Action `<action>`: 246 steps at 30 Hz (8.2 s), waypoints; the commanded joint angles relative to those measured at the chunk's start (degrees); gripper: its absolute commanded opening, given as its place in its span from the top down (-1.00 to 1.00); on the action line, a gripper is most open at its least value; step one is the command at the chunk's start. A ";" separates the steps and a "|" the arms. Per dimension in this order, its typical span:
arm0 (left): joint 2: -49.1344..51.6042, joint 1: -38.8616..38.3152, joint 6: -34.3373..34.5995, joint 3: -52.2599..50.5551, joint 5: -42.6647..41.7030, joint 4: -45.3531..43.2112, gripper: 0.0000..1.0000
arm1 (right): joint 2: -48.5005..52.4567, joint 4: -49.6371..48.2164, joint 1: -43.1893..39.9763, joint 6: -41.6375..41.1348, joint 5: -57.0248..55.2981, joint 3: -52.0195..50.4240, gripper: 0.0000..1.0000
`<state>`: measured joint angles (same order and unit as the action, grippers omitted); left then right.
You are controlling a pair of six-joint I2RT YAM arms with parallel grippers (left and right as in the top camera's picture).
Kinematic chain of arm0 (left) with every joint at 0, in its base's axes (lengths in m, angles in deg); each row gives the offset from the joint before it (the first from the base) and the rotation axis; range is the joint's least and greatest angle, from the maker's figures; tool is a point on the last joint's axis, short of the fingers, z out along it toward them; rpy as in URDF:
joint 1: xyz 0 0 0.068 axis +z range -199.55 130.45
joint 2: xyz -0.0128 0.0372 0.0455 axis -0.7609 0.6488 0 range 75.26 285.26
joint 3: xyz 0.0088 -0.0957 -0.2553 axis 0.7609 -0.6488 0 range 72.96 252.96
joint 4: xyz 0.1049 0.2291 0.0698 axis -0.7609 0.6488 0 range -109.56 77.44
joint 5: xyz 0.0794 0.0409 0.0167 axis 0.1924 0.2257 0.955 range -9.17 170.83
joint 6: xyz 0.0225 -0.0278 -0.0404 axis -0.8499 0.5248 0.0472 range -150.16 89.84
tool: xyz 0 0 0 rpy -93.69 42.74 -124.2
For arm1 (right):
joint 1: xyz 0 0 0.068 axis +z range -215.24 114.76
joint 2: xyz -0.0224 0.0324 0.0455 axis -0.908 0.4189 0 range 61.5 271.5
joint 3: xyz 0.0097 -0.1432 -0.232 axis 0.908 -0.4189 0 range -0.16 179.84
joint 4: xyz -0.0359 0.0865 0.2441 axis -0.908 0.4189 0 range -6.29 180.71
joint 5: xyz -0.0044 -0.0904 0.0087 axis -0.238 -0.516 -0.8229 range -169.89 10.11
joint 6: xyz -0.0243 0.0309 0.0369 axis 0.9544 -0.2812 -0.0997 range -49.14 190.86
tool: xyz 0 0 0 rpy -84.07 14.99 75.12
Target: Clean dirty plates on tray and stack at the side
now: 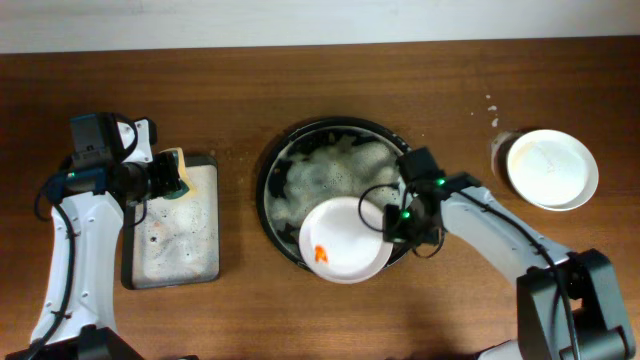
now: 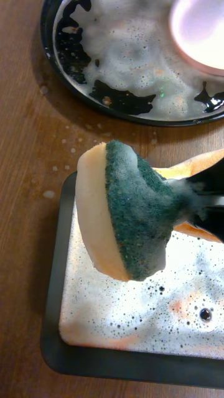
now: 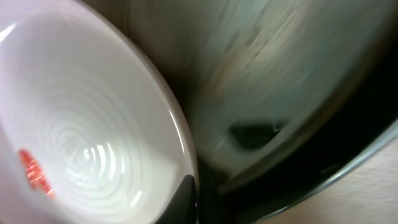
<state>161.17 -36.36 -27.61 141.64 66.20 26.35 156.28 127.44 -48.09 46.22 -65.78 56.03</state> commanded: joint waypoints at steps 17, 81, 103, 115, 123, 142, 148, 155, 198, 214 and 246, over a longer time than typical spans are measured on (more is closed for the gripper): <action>-1.29 -8.66 -1.33 0.85 -2.10 -2.64 0.99 | -0.09 -7.50 -4.63 23.96 -5.68 3.41 0.07; 19.74 -41.68 5.77 0.85 -11.72 -27.82 0.99 | 6.84 2.80 -2.10 10.93 -18.93 15.52 0.92; 32.52 -43.12 31.36 4.42 6.23 -23.34 0.99 | 5.62 4.55 -1.68 12.41 -21.75 15.52 0.92; 32.54 -43.04 31.21 6.03 7.02 -21.35 0.99 | 13.14 2.08 -1.84 12.15 -11.76 15.28 0.48; 32.54 -43.08 30.40 6.03 6.99 -21.38 0.99 | 15.52 -0.04 -1.90 11.54 -13.20 15.41 0.67; 32.52 -43.34 27.30 13.25 18.62 -8.94 0.99 | 15.65 0.85 -4.79 10.69 -13.75 14.71 0.92; 32.52 -42.80 25.53 17.29 20.76 -3.41 0.99 | 15.65 1.03 -4.79 10.67 -14.53 14.69 0.92; 32.50 -42.51 24.17 26.16 27.10 6.97 1.00 | 15.65 1.20 -4.79 10.69 -14.80 14.71 0.92; 24.74 -38.51 15.74 27.96 21.51 11.19 0.99 | -0.57 36.46 25.70 4.20 -82.31 32.98 0.92; 24.74 -38.51 15.76 27.96 21.49 11.21 0.99 | -0.57 36.46 25.70 4.17 -82.31 32.98 0.92; 18.53 -13.27 10.93 27.56 19.37 26.43 0.99 | -0.57 36.41 25.57 3.08 -81.57 32.98 0.92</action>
<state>183.42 -57.97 -14.41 168.75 83.47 49.69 157.16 163.94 -22.76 50.24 -145.87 87.61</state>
